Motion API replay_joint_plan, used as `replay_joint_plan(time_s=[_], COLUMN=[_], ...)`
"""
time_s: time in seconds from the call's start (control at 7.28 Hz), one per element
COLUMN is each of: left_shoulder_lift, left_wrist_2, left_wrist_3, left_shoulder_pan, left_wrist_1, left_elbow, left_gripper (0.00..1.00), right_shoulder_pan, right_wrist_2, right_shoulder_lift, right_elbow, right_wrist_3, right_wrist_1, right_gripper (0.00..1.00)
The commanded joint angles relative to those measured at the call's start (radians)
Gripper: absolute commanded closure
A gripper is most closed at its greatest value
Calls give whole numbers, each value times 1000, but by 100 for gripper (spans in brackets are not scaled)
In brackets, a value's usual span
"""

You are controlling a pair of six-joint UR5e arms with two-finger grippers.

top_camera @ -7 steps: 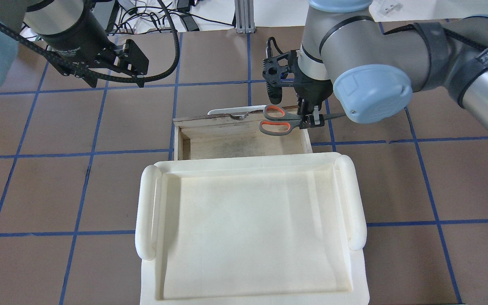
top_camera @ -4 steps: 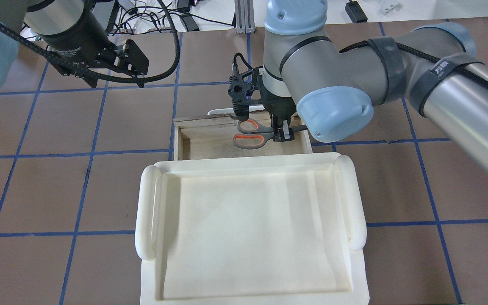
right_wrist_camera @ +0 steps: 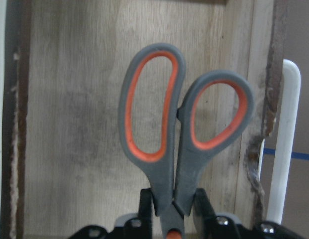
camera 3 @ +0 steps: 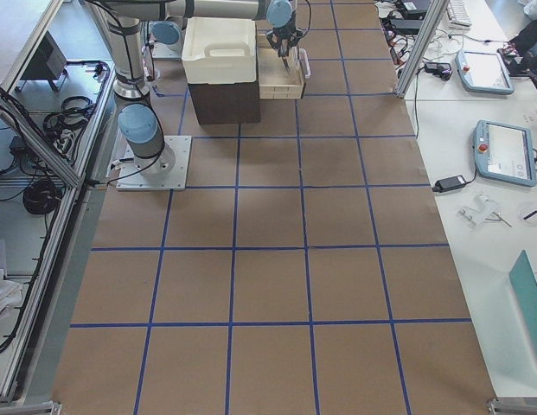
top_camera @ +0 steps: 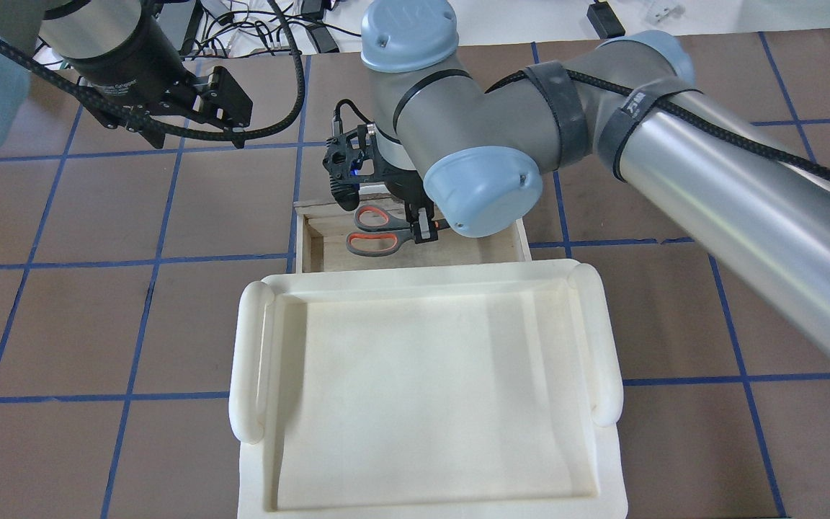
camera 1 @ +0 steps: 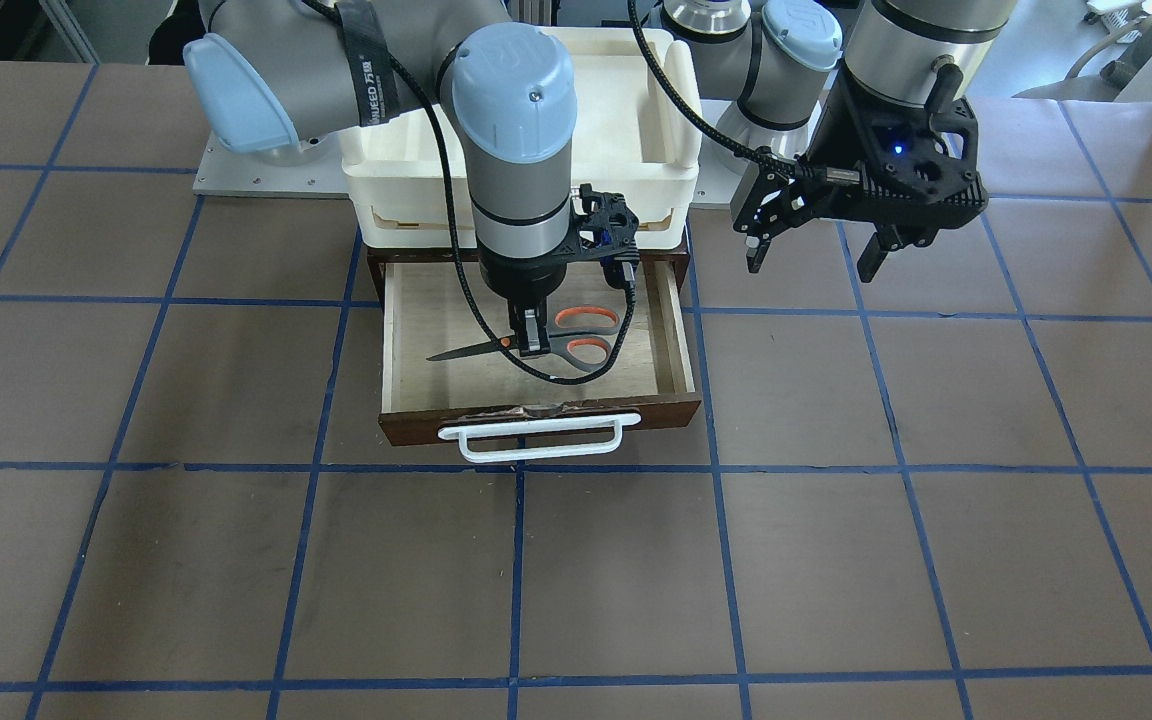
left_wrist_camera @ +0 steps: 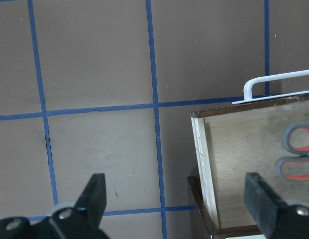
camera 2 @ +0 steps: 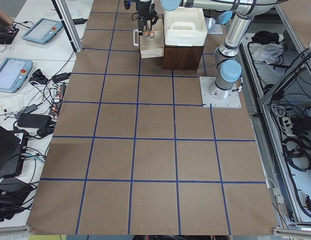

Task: Put scissors in drawer and close it
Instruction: 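Carry the scissors over the open drawer and lower them inside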

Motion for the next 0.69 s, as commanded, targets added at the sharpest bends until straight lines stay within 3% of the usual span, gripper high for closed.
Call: replay_joint_plan(time_s=[0.0,0.55], left_shoulder_lift=[-2,-2], left_wrist_2=[-1,-1], left_wrist_3=[0,0], left_shoulder_pan=[3,3], left_wrist_1=[0,0], left_elbow=[0,0], left_gripper=[0,0], right_shoulder_pan=[10,21], right_wrist_2=[-1,4], right_shoulder_lift=[13,20], right_elbow=[-3,41], right_wrist_3=[3,6], right_wrist_1=[13,1], right_gripper=[100,98])
